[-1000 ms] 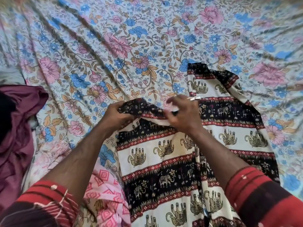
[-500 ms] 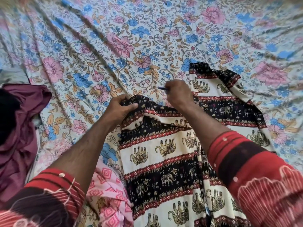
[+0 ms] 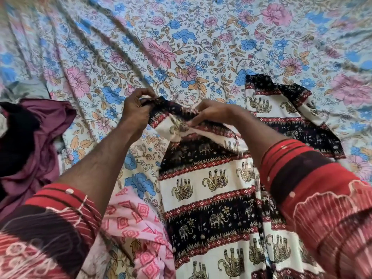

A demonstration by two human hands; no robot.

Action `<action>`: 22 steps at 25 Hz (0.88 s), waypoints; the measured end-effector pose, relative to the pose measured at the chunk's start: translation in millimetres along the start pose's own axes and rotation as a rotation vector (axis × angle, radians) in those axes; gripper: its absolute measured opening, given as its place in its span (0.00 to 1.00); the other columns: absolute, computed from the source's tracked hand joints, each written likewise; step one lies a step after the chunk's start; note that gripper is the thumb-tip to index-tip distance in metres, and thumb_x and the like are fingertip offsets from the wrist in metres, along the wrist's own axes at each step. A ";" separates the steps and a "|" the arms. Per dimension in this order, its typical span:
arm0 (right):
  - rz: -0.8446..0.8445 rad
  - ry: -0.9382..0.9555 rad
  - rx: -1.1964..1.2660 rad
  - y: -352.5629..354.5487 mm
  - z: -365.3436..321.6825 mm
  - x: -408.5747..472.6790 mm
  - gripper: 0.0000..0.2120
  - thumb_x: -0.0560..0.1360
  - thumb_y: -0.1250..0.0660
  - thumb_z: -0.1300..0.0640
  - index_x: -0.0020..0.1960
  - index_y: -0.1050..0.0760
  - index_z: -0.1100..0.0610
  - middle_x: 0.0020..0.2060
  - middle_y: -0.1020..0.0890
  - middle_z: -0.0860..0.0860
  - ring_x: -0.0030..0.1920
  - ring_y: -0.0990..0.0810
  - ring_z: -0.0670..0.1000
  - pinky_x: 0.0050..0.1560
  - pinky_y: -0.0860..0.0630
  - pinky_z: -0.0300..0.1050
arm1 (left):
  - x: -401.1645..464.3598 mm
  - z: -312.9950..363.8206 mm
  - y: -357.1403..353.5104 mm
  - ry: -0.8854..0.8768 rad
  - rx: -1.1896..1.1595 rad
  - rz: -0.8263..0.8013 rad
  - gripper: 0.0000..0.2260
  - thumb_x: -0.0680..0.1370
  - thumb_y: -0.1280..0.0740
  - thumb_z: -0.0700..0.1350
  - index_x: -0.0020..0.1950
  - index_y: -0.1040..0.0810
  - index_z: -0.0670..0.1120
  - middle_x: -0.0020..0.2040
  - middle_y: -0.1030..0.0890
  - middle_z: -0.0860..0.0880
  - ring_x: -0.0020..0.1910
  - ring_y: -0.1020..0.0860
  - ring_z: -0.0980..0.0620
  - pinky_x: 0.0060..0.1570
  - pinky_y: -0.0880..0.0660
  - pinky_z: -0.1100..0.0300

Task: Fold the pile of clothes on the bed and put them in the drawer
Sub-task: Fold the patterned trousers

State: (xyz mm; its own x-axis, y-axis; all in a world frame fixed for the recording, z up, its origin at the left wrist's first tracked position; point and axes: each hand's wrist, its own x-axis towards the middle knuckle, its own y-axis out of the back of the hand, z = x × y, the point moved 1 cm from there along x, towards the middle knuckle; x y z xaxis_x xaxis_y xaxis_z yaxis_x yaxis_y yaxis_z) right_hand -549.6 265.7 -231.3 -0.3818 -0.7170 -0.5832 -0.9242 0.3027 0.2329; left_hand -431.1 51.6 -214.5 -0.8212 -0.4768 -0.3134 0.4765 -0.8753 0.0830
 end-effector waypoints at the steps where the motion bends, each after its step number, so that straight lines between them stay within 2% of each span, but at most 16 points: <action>1: 0.018 -0.016 0.042 11.6 0.7 -6.0 0.05 0.77 0.29 0.58 0.49 0.22 0.59 0.39 0.18 0.53 0.37 0.19 0.50 0.44 0.21 0.51 | 4.3 0.3 1.1 -0.012 0.028 0.011 0.11 0.80 0.33 0.32 0.53 0.21 0.49 0.57 0.16 0.43 0.53 0.16 0.48 0.44 0.16 0.55; 3: -0.022 -0.018 0.106 33.6 -0.2 -16.9 0.03 0.77 0.31 0.61 0.50 0.23 0.60 0.38 0.20 0.51 0.35 0.21 0.48 0.39 0.21 0.45 | 13.3 -0.4 2.5 -0.024 0.092 0.007 0.08 0.80 0.31 0.35 0.55 0.20 0.48 0.57 0.17 0.42 0.54 0.16 0.44 0.47 0.16 0.49; 5: -0.021 -0.066 0.036 56.2 3.8 -23.3 0.10 0.76 0.29 0.59 0.55 0.22 0.62 0.40 0.17 0.53 0.37 0.18 0.50 0.40 0.20 0.45 | 21.1 -0.3 1.5 -0.034 0.164 0.048 0.06 0.81 0.31 0.39 0.56 0.19 0.46 0.56 0.17 0.43 0.54 0.16 0.45 0.50 0.16 0.49; 7: 0.042 -0.136 -0.151 77.3 11.7 -24.9 0.12 0.74 0.26 0.57 0.56 0.20 0.60 0.47 0.14 0.57 0.47 0.15 0.57 0.52 0.19 0.55 | 28.5 0.6 2.5 -0.051 0.240 0.119 0.07 0.81 0.30 0.40 0.58 0.18 0.44 0.56 0.16 0.43 0.53 0.17 0.47 0.47 0.16 0.55; 9: 0.094 -0.176 -0.287 91.5 15.8 -27.5 0.11 0.74 0.24 0.55 0.55 0.18 0.56 0.51 0.14 0.56 0.53 0.17 0.57 0.62 0.24 0.64 | 35.1 4.6 5.9 -0.074 0.344 0.155 0.09 0.80 0.30 0.40 0.61 0.19 0.42 0.57 0.17 0.44 0.51 0.17 0.51 0.41 0.18 0.63; 10: 0.149 -0.159 -0.287 95.9 16.1 -28.6 0.10 0.75 0.24 0.56 0.55 0.18 0.56 0.51 0.14 0.55 0.55 0.18 0.56 0.65 0.25 0.63 | 38.6 7.9 7.1 -0.092 0.412 0.168 0.10 0.80 0.30 0.40 0.61 0.18 0.43 0.57 0.17 0.45 0.51 0.17 0.52 0.40 0.19 0.64; 13: 0.487 -0.017 -0.243 95.3 12.4 -21.4 0.08 0.77 0.27 0.58 0.55 0.20 0.57 0.52 0.16 0.53 0.55 0.17 0.55 0.62 0.20 0.56 | 47.8 14.5 2.7 -0.146 0.544 0.259 0.11 0.79 0.29 0.41 0.62 0.20 0.46 0.60 0.18 0.46 0.56 0.19 0.49 0.46 0.21 0.63; 14: 0.613 0.008 -0.273 90.6 12.4 -17.2 0.09 0.77 0.27 0.57 0.56 0.21 0.54 0.54 0.17 0.53 0.56 0.17 0.55 0.61 0.20 0.56 | 46.8 13.4 -1.9 -0.159 0.600 0.288 0.15 0.78 0.27 0.41 0.64 0.22 0.48 0.62 0.19 0.46 0.60 0.20 0.48 0.51 0.20 0.58; 16: 0.800 -0.008 -0.358 83.1 23.5 -10.1 0.14 0.77 0.26 0.56 0.61 0.23 0.49 0.59 0.18 0.51 0.59 0.20 0.52 0.66 0.25 0.62 | 37.7 3.7 -18.1 -0.177 0.830 0.298 0.24 0.75 0.25 0.46 0.68 0.28 0.53 0.69 0.26 0.45 0.68 0.28 0.45 0.65 0.28 0.44; 17: 0.881 -0.016 -0.384 79.1 33.3 -11.1 0.16 0.76 0.26 0.57 0.62 0.23 0.48 0.61 0.19 0.50 0.59 0.21 0.50 0.69 0.29 0.64 | 28.5 -2.8 -29.3 -0.204 0.949 0.282 0.27 0.74 0.24 0.49 0.70 0.30 0.54 0.72 0.30 0.45 0.71 0.32 0.44 0.69 0.34 0.42; 19: 1.120 -0.059 -0.448 80.3 60.4 -24.9 0.15 0.77 0.29 0.61 0.61 0.24 0.48 0.60 0.19 0.50 0.57 0.22 0.49 0.68 0.30 0.61 | 9.3 -14.8 -58.8 -0.310 1.075 0.182 0.30 0.73 0.24 0.55 0.72 0.32 0.55 0.75 0.34 0.45 0.73 0.36 0.44 0.71 0.37 0.42; 21: 1.396 -0.193 -0.461 94.4 89.5 -53.5 0.12 0.79 0.33 0.60 0.61 0.25 0.50 0.58 0.20 0.52 0.57 0.22 0.52 0.62 0.30 0.54 | -2.8 -24.8 -91.5 -0.369 1.127 -0.017 0.29 0.75 0.26 0.57 0.73 0.32 0.56 0.76 0.35 0.46 0.75 0.37 0.46 0.72 0.42 0.44; 22: 1.498 -0.286 -0.404 105.5 107.4 -68.8 0.11 0.80 0.34 0.58 0.61 0.26 0.51 0.58 0.20 0.52 0.59 0.22 0.53 0.62 0.31 0.54 | -6.2 -30.4 -107.4 -0.370 1.151 -0.129 0.29 0.76 0.27 0.57 0.74 0.32 0.56 0.78 0.36 0.47 0.76 0.38 0.47 0.74 0.44 0.44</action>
State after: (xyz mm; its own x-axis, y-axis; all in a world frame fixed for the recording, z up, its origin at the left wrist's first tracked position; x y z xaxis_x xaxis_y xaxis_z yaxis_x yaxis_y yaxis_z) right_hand -619.8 414.4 -250.2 -0.9438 0.2194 0.2473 0.3167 0.3851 0.8668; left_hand -467.7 151.0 -250.2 -0.9715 -0.2108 -0.1085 -0.0184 -0.3892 0.9210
